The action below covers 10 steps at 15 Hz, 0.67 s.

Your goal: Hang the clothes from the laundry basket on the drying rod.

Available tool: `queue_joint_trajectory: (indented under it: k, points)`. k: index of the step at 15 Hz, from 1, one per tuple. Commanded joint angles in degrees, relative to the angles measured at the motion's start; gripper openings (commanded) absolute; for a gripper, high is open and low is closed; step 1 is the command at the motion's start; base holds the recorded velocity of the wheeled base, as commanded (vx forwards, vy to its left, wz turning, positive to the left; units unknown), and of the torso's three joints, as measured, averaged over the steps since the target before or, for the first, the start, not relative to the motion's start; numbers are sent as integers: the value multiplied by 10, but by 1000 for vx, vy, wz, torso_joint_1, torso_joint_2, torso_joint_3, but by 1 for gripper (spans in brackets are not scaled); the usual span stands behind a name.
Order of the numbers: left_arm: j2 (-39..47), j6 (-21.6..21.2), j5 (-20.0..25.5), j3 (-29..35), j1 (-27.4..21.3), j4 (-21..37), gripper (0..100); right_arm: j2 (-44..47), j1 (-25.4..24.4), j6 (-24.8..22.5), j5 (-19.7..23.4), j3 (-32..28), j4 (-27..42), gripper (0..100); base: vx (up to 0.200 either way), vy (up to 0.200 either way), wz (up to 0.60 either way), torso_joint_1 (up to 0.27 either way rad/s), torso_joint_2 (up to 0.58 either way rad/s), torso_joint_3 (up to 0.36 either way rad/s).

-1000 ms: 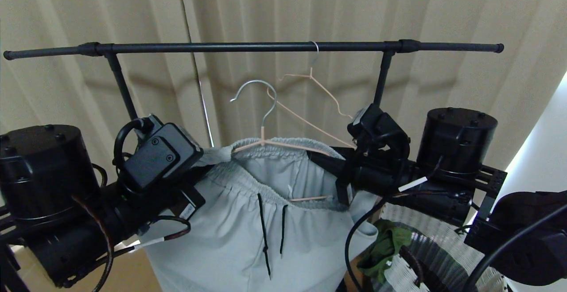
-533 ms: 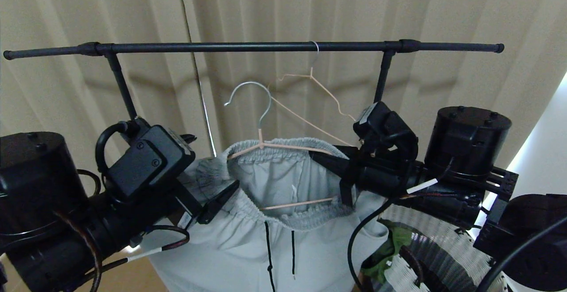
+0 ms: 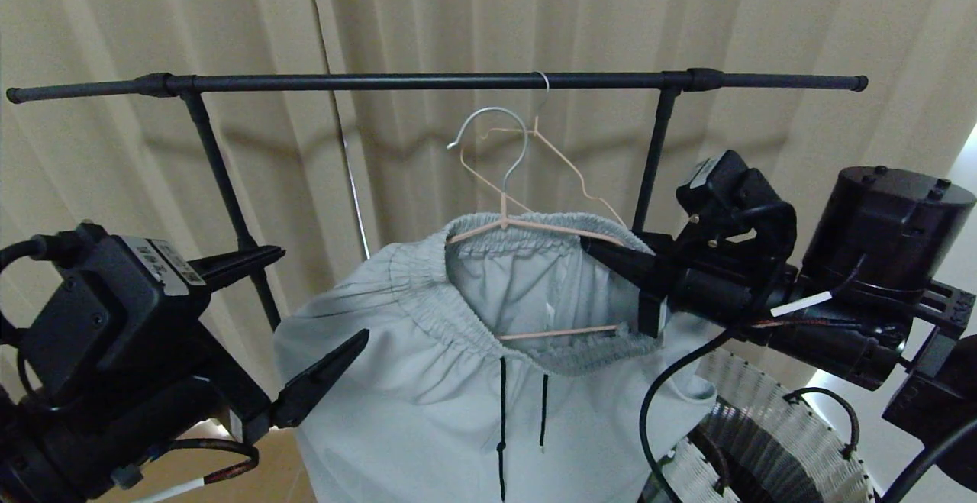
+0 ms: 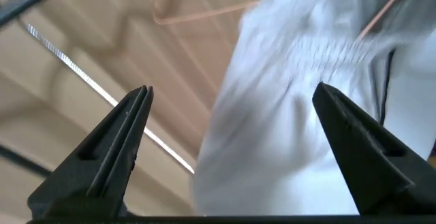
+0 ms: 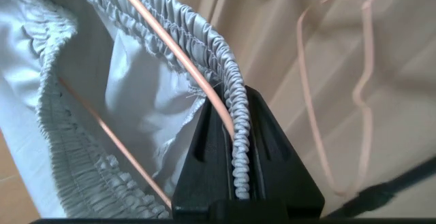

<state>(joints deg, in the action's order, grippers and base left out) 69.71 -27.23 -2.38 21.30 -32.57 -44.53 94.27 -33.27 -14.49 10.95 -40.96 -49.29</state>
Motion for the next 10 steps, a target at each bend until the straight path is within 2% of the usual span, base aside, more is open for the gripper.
queue_joint_trajectory:
  k: [1, 3, 4, 6, 8, 10]
  points:
    - [5, 3, 0, -17, 41, 0, 100, -28, 9, -1, 1, 1, 2, 0, 0, 0, 0, 0, 0, 0]
    - [32, 1, 1, -45, 106, -1, 100, -39, 9, 0, 1, 5, 1, 0, 0, 0, 0, 0, 0, 0]
    - [36, 2, 2, -58, 116, -2, 100, -44, 9, 0, 1, 9, 0, 0, 0, 0, 0, 0, 0, 0]
    - [32, 20, 3, -83, 114, -2, 100, -47, 9, 0, 1, 11, -1, 0, 0, 0, 0, 0, 0, 0]
    - [26, 22, 4, -84, 114, -2, 100, -47, 9, 1, 1, 11, -1, 0, 0, 0, 0, 0, 0, 0]
    - [26, 41, 7, -88, 114, -1, 100, -49, 9, 1, 1, 11, -1, 0, 0, 0, 0, 0, 0, 0]
